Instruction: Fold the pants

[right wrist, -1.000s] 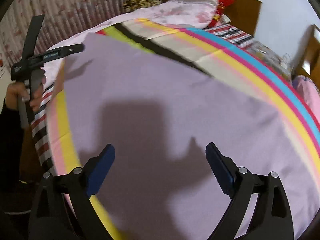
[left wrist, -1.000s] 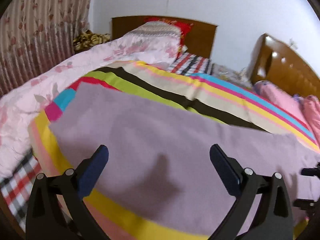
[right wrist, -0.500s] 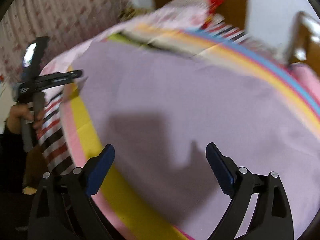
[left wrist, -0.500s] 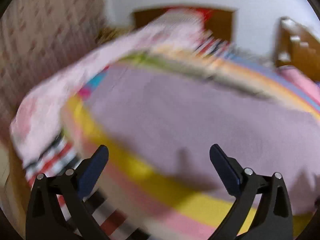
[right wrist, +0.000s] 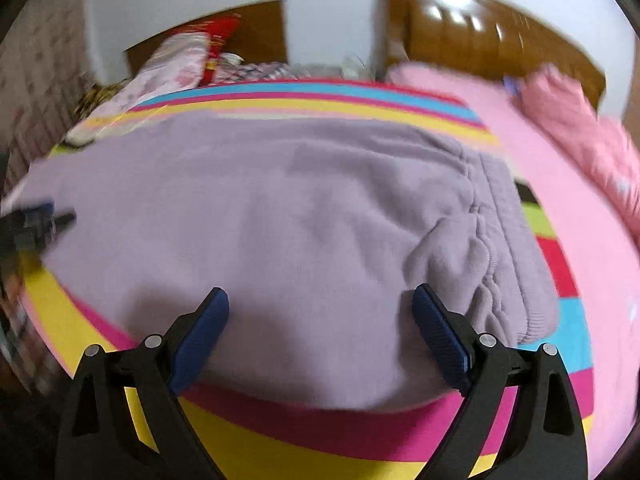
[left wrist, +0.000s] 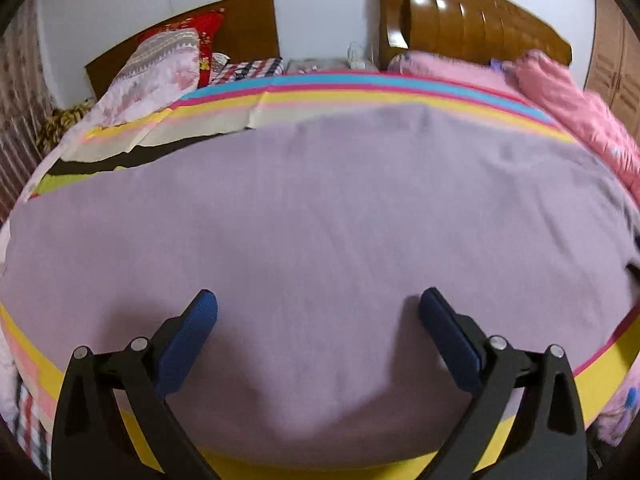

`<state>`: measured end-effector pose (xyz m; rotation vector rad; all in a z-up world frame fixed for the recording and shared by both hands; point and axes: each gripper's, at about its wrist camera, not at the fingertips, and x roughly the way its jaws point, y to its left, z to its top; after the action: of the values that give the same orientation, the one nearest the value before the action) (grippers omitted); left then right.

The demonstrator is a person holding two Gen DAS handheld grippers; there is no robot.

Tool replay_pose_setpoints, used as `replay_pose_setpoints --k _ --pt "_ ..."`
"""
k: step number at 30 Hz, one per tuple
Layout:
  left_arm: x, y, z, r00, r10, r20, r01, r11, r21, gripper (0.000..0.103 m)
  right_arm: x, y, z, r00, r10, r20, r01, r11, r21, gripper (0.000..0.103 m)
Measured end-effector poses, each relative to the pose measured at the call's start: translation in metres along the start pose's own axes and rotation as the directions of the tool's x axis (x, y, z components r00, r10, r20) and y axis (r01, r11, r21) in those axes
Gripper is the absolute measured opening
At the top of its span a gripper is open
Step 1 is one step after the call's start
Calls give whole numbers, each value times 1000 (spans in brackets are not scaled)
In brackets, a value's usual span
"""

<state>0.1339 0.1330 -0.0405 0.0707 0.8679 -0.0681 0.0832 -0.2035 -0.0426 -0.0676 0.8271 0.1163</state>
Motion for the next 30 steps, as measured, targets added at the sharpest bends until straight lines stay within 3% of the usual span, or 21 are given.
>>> replay_pose_setpoints --k 5,8,9,12,16,19,23,27,30 --pt "7 9 -1 999 -23 -23 22 999 -25 102 4 -3 3 1000 5 -31 -4 999 33 92" --pt "6 6 0 1000 -13 -22 12 1000 -20 102 -9 -5 9 995 -50 -90 55 997 55 92" --pt "6 7 0 1000 -17 -21 17 1000 -23 102 -15 5 18 995 -75 -69 78 995 55 92" --pt "5 6 2 1000 -19 -18 18 1000 -25 102 -21 40 31 1000 2 -6 -2 1000 -22 92" --pt "4 8 2 999 -29 -12 29 999 -31 101 -3 77 37 999 16 -47 -20 996 -91 93" --pt "3 12 2 999 -51 -1 51 998 -47 101 11 88 28 996 20 -89 -27 996 -84 93" --pt "2 17 3 996 -89 16 90 993 -72 101 12 70 22 988 86 -125 -86 996 9 98" --pt "1 20 3 992 -120 30 122 988 -91 101 5 80 30 988 18 -156 -24 999 -32 98" --pt "-2 26 2 987 -156 47 160 980 -116 101 -2 99 58 995 8 -95 -14 998 -54 98"
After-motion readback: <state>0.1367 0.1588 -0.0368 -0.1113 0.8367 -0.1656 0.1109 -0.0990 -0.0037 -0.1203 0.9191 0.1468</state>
